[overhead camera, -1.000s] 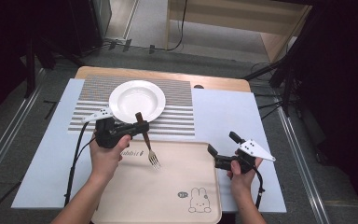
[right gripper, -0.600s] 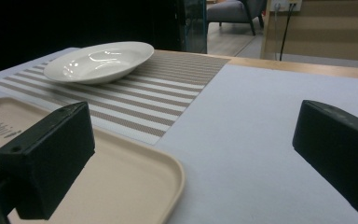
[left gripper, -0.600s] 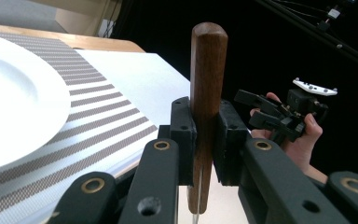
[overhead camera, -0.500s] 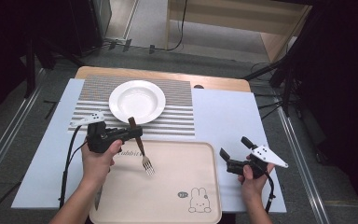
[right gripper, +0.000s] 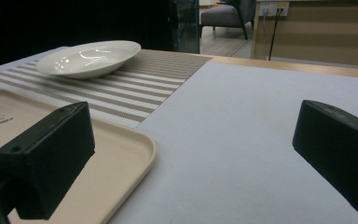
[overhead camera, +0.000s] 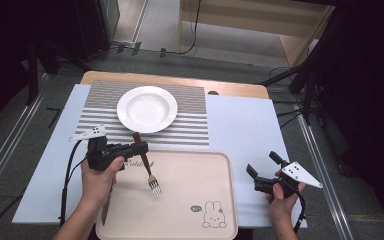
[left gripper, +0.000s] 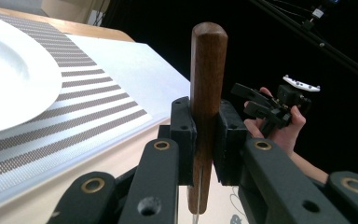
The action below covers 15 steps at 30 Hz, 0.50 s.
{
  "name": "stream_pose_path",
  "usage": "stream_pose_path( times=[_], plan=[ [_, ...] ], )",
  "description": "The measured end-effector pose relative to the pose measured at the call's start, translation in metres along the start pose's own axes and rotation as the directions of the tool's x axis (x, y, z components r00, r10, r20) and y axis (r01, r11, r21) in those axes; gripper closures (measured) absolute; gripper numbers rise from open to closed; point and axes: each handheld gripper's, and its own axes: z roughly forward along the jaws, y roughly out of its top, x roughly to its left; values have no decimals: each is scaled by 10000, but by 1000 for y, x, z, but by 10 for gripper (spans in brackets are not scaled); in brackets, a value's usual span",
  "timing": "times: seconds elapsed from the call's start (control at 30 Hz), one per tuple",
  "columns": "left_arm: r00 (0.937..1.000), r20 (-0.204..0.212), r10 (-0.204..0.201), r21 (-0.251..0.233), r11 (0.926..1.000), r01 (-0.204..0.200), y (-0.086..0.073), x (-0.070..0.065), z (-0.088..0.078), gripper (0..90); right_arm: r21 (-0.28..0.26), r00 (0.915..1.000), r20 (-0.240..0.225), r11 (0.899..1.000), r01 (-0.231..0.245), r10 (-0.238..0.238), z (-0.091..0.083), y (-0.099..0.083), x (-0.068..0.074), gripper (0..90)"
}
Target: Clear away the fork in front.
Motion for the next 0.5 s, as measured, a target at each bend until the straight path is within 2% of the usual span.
stream_pose_path(
  times=[0.5],
  plan=[
    [9990, 354, -290, 460, 9986, 274, -10, 0, -6, 795, -72, 9995, 317, 10000, 62, -60, -18, -4, -12, 0]
  ],
)
